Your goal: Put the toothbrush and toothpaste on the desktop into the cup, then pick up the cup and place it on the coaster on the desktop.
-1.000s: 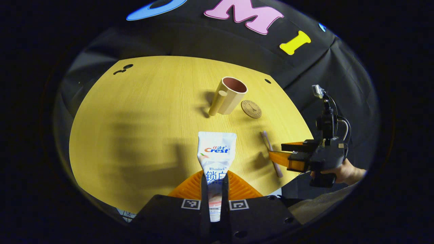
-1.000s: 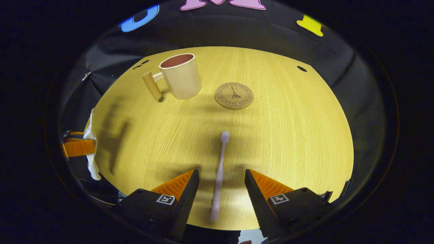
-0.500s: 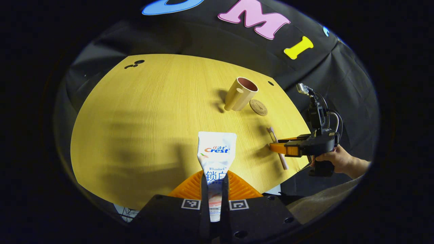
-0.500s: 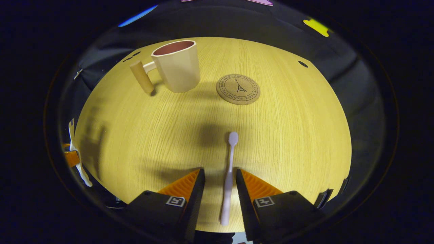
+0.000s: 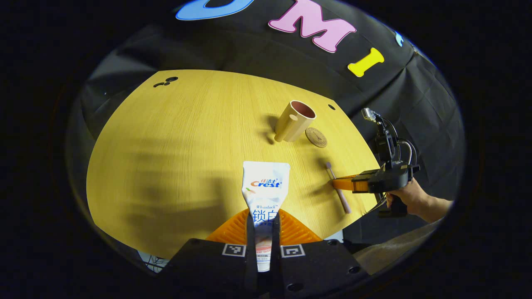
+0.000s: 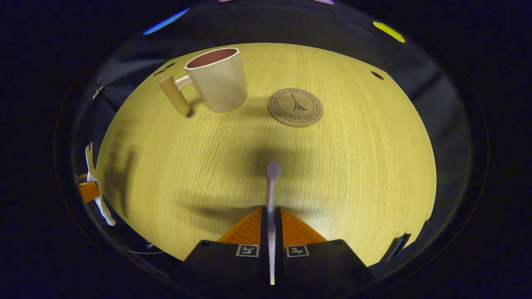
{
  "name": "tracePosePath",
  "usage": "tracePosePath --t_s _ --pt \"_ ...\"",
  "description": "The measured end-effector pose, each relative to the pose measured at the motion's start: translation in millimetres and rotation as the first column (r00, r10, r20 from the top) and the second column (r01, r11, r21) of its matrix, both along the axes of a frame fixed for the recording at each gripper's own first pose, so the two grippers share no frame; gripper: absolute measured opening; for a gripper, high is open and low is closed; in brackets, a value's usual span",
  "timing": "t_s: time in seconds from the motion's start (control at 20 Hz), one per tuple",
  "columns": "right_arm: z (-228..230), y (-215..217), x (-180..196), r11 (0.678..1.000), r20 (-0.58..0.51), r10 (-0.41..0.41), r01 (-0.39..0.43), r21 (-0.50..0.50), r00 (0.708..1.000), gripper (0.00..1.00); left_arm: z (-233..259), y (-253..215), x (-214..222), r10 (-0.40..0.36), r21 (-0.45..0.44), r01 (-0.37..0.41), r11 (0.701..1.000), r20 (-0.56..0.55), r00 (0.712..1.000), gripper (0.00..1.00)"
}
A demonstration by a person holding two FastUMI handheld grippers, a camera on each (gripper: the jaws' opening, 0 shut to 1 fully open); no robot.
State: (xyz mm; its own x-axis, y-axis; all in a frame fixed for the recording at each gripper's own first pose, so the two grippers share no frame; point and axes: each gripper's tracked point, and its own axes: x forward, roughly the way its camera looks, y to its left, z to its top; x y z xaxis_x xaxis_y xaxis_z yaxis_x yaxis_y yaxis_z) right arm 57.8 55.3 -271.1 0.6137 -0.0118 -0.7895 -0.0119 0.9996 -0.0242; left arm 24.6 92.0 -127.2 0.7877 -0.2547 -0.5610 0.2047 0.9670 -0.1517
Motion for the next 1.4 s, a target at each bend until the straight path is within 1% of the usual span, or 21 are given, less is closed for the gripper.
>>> tracePosePath --t_s 0.05,0.15,0.35,0.45,0.6,0.7,0.75,0.8,0.95,1.2,1.3,1.4 --pt "1 0 -1 1.000 0.016 0.007 -0.008 0.019 1.000 0.07 2 -4 3 0.002 -0.004 -0.002 1.000 0.006 1.000 0.16" --pt "7 1 -1 0.997 0.067 0.003 -0.008 0.080 0.998 0.06 9 -14 5 0.006 -0.018 -0.005 1.000 0.017 1.000 0.16" --pt "52 -3 6 0.975 0.228 -0.018 -0.034 0.219 0.973 0.05 26 -32 14 0.025 -0.040 -0.022 0.999 0.057 0.998 0.16" --pt "84 -2 9 0.952 0.318 -0.023 -0.076 0.295 0.948 0.05 37 -41 23 0.026 -0.041 -0.023 0.999 0.089 0.996 0.16" --pt "130 0 14 0.908 0.431 -0.033 -0.153 0.389 0.902 0.05 63 -60 44 0.028 -0.066 -0.018 0.998 0.153 0.988 0.16" --pt "156 -1 15 0.878 0.472 -0.047 -0.189 0.439 0.880 0.05 84 -73 59 0.030 -0.093 -0.011 0.996 0.203 0.979 0.16" --pt "166 -1 15 0.864 0.487 -0.049 -0.207 0.458 0.872 0.05 96 -80 69 0.027 -0.105 -0.003 0.994 0.230 0.973 0.21" --pt "172 -2 16 0.854 0.495 -0.051 -0.219 0.472 0.868 0.05 107 -87 78 0.022 -0.114 0.007 0.993 0.256 0.967 0.16" --pt "183 -11 16 0.826 0.498 -0.061 -0.236 0.512 0.865 0.05 135 -104 106 -0.001 -0.116 0.042 0.992 0.330 0.944 0.16" --pt "180 -24 11 0.823 0.490 -0.050 -0.242 0.514 0.870 0.05 167 -128 153 -0.033 -0.114 0.091 0.989 0.437 0.899 0.16" --pt "178 -24 5 0.814 0.483 -0.052 -0.243 0.527 0.874 0.05 173 -136 166 -0.051 -0.093 0.107 0.990 0.471 0.880 0.16" --pt "175 -25 1 0.812 0.473 -0.051 -0.239 0.532 0.880 0.05 176 -142 180 -0.069 -0.069 0.118 0.991 0.498 0.865 0.16"
